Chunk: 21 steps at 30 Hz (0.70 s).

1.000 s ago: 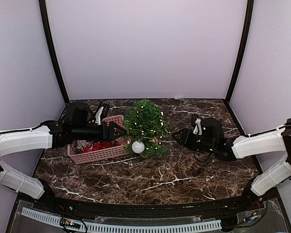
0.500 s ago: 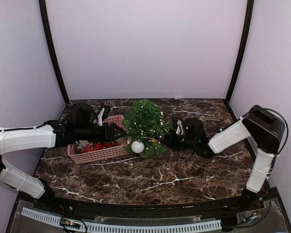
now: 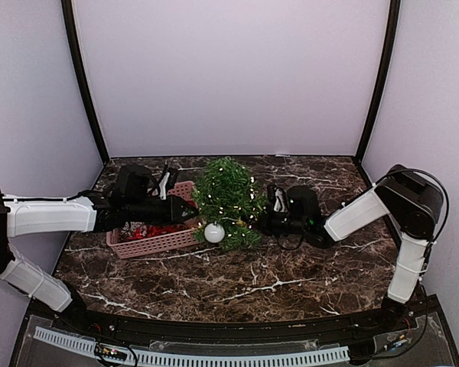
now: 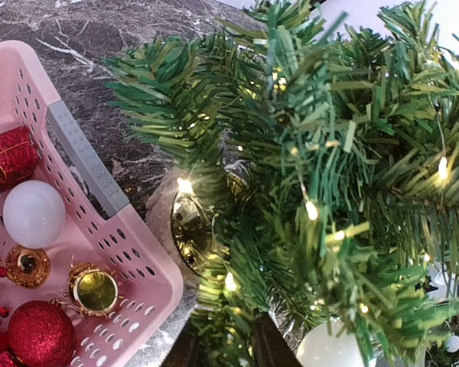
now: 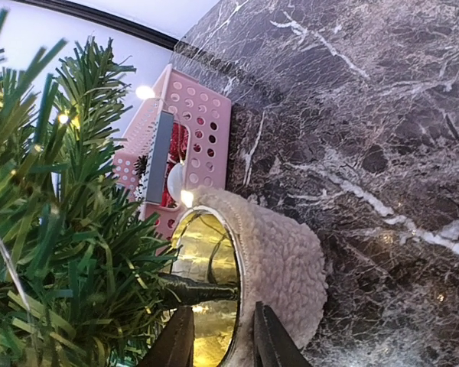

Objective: Decorate the small christmas tree
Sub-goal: Turn around the Christmas tree at the center of the board.

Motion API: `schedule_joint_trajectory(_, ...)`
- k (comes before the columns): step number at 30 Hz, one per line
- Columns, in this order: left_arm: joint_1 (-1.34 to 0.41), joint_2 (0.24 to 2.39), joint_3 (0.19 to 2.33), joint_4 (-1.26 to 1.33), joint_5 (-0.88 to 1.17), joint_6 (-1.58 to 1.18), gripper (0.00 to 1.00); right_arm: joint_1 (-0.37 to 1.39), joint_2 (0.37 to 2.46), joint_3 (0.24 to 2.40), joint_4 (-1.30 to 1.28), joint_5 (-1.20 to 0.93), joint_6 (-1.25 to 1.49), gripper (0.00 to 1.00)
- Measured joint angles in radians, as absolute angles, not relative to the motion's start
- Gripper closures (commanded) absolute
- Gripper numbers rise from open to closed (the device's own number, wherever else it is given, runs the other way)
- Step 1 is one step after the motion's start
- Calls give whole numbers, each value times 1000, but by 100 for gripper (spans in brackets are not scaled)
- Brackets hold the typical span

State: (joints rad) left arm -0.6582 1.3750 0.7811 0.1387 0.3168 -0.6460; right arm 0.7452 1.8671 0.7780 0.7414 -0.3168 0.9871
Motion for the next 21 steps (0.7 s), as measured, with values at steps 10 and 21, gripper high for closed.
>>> schedule_joint_trajectory(10,-656,1446,807,164,318,-617,85,794,1861,703,802,-315,1028,75)
schedule_joint_trajectory(21,-643,1507,843,224,360,-545,80,852,1777,592,854,-260,1087,71)
